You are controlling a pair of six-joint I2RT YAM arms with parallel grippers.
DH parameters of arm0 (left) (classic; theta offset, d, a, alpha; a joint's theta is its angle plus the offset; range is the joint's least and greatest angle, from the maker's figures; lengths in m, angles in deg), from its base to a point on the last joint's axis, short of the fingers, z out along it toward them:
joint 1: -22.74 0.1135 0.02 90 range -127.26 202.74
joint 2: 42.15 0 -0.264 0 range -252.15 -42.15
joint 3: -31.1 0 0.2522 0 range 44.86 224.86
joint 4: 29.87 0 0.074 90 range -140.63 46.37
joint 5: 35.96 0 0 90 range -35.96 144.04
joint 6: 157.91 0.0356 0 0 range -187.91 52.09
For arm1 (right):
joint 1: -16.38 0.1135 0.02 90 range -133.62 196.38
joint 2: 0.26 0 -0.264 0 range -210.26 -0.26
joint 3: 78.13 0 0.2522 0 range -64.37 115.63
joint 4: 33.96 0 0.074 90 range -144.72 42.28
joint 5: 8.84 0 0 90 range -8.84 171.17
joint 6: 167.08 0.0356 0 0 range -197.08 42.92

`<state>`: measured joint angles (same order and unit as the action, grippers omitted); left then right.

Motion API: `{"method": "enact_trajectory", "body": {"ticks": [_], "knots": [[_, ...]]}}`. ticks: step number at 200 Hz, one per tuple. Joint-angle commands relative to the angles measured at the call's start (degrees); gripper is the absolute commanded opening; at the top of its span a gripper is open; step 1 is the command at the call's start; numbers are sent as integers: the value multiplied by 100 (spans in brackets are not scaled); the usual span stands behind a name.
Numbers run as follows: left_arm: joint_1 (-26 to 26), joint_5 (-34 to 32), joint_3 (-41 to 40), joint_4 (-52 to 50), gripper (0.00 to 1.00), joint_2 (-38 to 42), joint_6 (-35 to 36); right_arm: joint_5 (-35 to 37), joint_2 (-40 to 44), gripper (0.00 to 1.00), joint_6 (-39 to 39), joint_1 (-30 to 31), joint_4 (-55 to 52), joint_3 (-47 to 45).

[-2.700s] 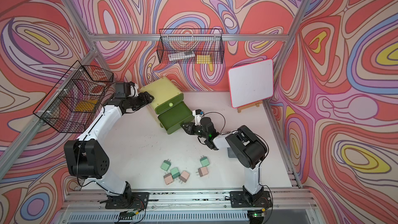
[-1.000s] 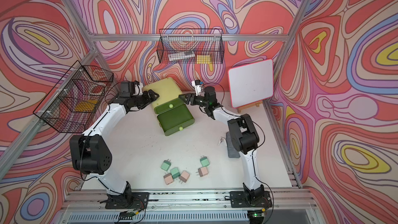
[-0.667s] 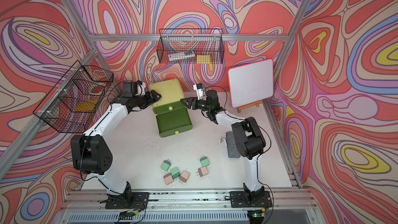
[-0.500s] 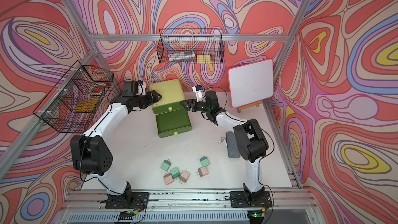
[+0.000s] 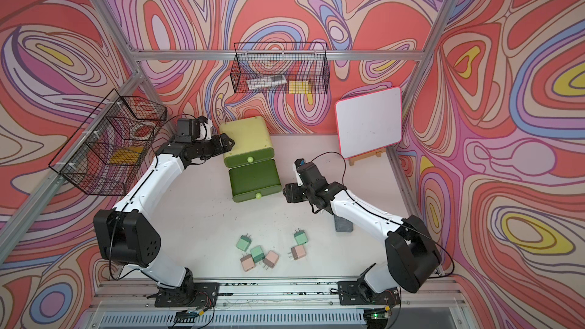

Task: Place the plugs into the drawer by color
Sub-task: Adjust the storage box at the center of the board, then pick up the plug from the center of the board.

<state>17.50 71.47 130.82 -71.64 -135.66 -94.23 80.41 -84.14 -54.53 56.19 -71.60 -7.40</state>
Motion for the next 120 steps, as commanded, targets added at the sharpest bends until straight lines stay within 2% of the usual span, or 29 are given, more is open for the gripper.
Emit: {"method": "enact_trajectory", "body": {"ticks": [1,40,120], "knots": [[-13,22,-105,-189,84,61,139,973,35,71,506,544,-1123,-145],[-21,-47,-99,-255,84,94,146,1164,-340,71,743,1228,-1386,-204],[-21,52,-131,-250,84,79,122,1000,-419,72,1200,1375,-1480,-664]]}}
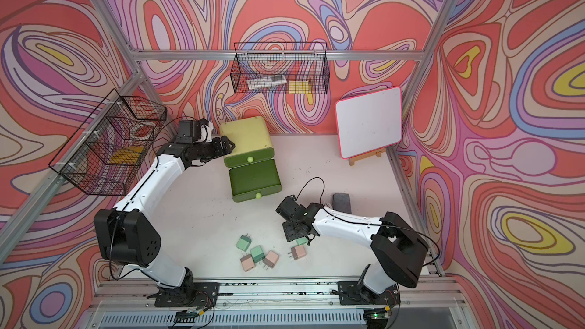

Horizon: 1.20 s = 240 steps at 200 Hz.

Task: Place the plugs into the drawer by color
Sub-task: Pick up the plug from the center of the board, then place the plug in the drawer.

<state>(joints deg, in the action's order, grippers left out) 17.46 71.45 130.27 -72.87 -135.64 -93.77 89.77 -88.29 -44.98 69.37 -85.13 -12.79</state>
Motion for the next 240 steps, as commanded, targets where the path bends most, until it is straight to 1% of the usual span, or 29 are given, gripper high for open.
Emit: {"method": "enact_trajectory", "body": {"ticks": [1,29,88,108,123,143,167,199,220,240], "knots": [[-17,57,-77,-127,84,72,75,64,-4,72,249,59,-131,-127],[-17,64,-77,-123,84,59,57,1,-21,69,335,91,-97,-262],[-17,45,-77,-125,84,59,52,86,-137,53,314,96,46,-341],[-17,41,-77,-127,85,59,45,181,-139,48,264,91,-39,-239],[-17,41,-77,-127,84,59,38,288,-126,45,166,89,-128,-51],[-17,73,-77,-112,84,29,20,544,-267,43,-91,65,-337,476],[-17,125,-61,-116,84,-15,21,822,-639,42,-520,-84,-681,1643],[-17,35,-33,-160,84,2,87,813,-1050,42,-1132,-454,-680,2942],[-17,-3,-33,-174,84,13,115,856,-1320,42,-1372,-581,-768,3737],[-17,14,-37,-166,84,-2,92,820,-1759,42,-1515,-654,-782,4332]]}}
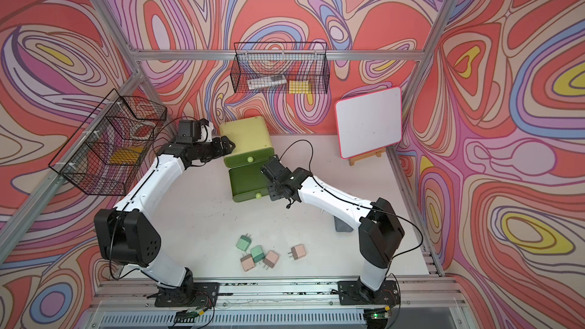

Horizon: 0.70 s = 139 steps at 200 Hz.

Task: Place the plugs into the drawer by color
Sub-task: Place the plug in the drawer.

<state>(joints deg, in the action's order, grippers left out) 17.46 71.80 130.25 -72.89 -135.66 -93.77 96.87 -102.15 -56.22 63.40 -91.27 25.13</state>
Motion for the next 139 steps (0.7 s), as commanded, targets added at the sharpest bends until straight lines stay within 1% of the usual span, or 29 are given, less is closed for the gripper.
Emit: {"method": "enact_trajectory", "body": {"ticks": [1,27,53,72,104,139], "knots": [[-17,-11,-33,-162,84,0,96,109,-392,42,-399,-60,-161,539],[-17,20,-5,-155,84,-26,74,39,-958,42,-546,-134,-155,1281],[-17,-27,-13,-186,84,-13,109,-73,-1398,42,-544,-172,-204,1718],[-17,-11,-13,-181,84,-24,109,-128,-1580,43,-442,-187,-259,1863],[-21,28,-12,-176,84,-44,122,-214,-1762,44,-252,-203,-246,1857],[-17,53,-22,-164,84,-27,102,-169,-1970,46,-197,-220,-209,1893]]}}
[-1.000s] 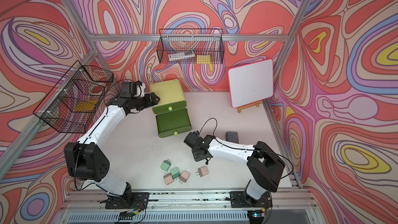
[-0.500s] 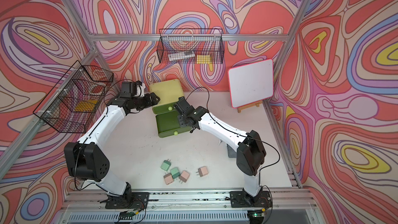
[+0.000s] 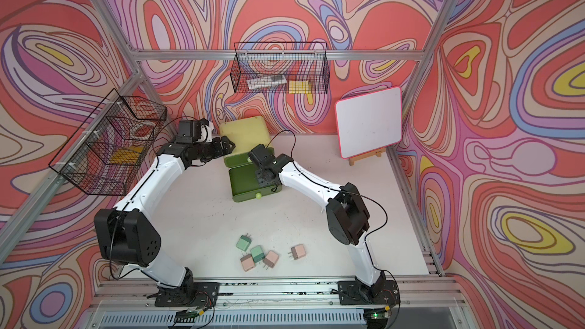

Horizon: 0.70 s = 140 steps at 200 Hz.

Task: Place the plugs into the drawer by color
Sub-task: Place the plug in the drawer.

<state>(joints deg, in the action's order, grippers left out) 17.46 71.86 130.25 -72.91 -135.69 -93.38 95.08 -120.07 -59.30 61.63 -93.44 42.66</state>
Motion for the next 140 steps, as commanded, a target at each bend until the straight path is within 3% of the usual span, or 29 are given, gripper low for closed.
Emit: {"method": "enact_trajectory", "body": {"ticks": [1,80,112,140], "knots": [[-17,51,-22,-164,84,-25,62,17,-185,46,107,-47,9,142],[-17,-10,-75,-160,85,20,88,-40,-416,58,-61,-149,82,387],[-17,-18,-75,-155,85,11,87,-172,132,62,-275,-151,184,212],[-17,-38,-57,-157,85,-2,78,-453,938,63,-519,-13,531,-605]]}}
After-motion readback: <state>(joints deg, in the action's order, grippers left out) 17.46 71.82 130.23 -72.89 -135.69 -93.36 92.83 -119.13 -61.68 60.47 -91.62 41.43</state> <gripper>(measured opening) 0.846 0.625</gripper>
